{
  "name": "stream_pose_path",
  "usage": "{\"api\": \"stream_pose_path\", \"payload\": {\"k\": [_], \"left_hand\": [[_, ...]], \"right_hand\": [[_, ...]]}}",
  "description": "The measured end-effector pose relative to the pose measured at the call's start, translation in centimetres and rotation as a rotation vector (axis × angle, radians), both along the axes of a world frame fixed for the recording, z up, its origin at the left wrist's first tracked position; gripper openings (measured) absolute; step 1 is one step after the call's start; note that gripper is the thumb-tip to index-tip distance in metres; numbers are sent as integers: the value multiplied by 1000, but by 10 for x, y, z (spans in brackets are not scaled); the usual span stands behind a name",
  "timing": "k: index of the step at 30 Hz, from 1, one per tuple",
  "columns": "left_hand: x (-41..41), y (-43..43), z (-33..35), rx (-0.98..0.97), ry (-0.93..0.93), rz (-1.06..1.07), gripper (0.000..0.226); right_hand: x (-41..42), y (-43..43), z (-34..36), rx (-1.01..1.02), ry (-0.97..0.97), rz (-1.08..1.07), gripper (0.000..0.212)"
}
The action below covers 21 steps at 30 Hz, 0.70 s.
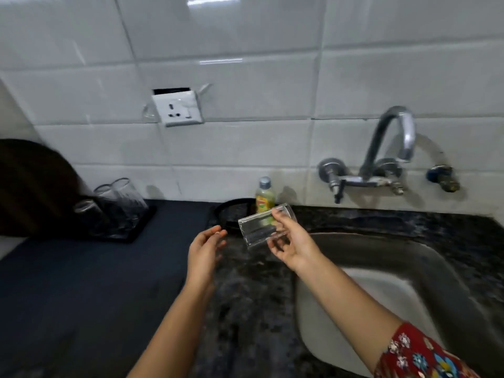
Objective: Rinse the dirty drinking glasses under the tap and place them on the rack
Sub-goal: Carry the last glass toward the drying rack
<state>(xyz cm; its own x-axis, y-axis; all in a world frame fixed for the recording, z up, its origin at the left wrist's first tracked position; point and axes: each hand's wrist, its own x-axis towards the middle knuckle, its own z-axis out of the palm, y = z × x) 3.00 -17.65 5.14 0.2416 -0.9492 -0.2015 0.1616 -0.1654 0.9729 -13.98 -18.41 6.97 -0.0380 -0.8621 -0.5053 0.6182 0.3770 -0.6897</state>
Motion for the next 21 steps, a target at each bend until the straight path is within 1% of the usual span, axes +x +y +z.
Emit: {"api": "stream_pose_path", "payload": {"k": [4,10,14,18,21], "left_hand": [[99,-21,-1,-15,-71,61,15],[220,-43,-2,-22,-151,175,21],[278,-58,-11,6,-154,231,20],[313,-67,-20,23,-145,285,17],[333,-75,-29,35,-131,322,17]], "right_hand": [[92,-34,-4,-14,43,38,16],[210,-86,-5,-120,163,84,27],[270,-118,-4,-224,273,93,31],[314,-147,-12,-316,384,73,48],[345,-163,-21,-397,512,66,53]]}}
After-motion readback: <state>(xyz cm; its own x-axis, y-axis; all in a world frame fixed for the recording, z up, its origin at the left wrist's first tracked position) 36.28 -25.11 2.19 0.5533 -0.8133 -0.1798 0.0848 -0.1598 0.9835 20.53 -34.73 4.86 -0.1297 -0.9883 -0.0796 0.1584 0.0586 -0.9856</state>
